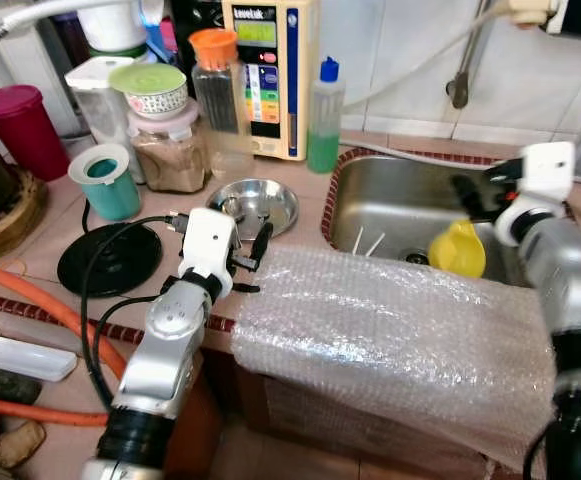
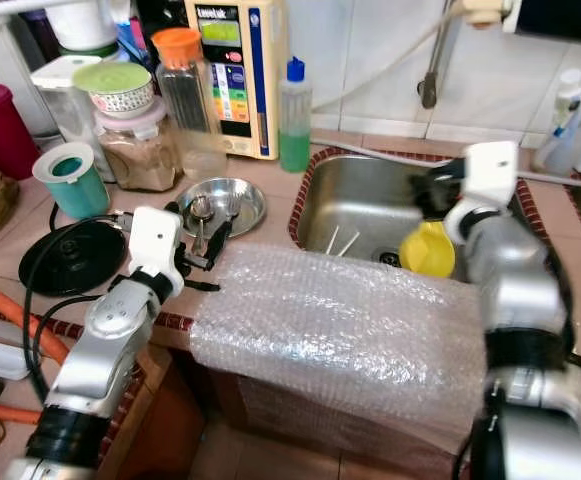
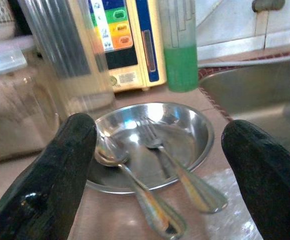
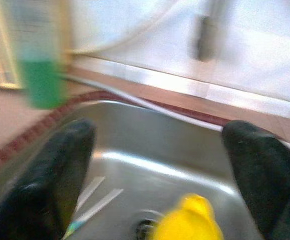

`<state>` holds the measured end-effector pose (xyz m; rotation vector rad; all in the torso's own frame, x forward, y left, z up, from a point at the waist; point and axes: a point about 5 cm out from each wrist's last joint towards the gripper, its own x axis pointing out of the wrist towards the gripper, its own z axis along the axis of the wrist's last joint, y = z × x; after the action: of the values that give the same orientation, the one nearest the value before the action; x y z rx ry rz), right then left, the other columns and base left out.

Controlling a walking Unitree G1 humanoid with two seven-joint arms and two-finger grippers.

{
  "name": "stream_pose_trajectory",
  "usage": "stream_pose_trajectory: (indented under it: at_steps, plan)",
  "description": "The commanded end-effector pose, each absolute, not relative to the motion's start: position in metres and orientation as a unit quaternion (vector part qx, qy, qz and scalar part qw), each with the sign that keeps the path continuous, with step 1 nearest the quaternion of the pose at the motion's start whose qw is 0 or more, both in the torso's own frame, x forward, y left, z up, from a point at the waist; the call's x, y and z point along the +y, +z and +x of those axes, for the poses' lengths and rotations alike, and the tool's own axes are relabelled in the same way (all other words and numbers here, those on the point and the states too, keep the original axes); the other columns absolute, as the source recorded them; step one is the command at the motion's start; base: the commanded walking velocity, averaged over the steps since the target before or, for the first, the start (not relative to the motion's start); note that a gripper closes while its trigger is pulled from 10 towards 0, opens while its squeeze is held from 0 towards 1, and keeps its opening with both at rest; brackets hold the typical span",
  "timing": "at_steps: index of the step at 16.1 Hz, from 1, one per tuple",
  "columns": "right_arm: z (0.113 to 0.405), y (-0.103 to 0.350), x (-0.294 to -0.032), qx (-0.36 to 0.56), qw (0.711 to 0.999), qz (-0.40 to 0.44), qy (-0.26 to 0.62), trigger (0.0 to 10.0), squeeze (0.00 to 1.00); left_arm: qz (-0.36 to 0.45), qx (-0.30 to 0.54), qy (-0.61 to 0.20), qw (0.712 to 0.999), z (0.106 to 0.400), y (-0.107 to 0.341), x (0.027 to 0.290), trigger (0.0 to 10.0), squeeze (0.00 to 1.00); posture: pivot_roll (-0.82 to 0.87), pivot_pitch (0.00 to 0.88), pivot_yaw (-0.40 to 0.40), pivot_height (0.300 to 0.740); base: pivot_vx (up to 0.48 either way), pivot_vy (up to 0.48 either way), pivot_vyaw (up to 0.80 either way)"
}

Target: Kitchen organization

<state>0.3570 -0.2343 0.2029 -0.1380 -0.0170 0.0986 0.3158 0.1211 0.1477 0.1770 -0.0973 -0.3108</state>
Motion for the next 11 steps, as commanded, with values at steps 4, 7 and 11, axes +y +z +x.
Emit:
stream_pose_trajectory:
  at_steps: [4,7,11]
  plan:
    - [0.331,0.199,-0.164,-0.04,0.98,-0.076,0.18,10.0,0.0,0.144,-0.064,-0.173,0.972,0.304,0.137,0.126,10.0,0.0,0.02,0.0,0.046,0.74,0.0,0.0,0.0]
    - [0.302,0.192,-0.128,-0.018,0.955,-0.078,0.287,10.0,0.0,0.172,-0.063,-0.194,0.964,0.304,0.127,0.123,10.0,0.0,0.01,0.0,0.045,0.74,0.0,0.0,0.0]
    - [0.285,0.178,-0.123,0.041,0.941,-0.083,0.325,10.0,0.0,0.186,-0.058,-0.217,0.957,0.313,0.119,0.115,10.0,0.0,-0.01,0.0,0.054,0.74,0.0,0.0,0.0]
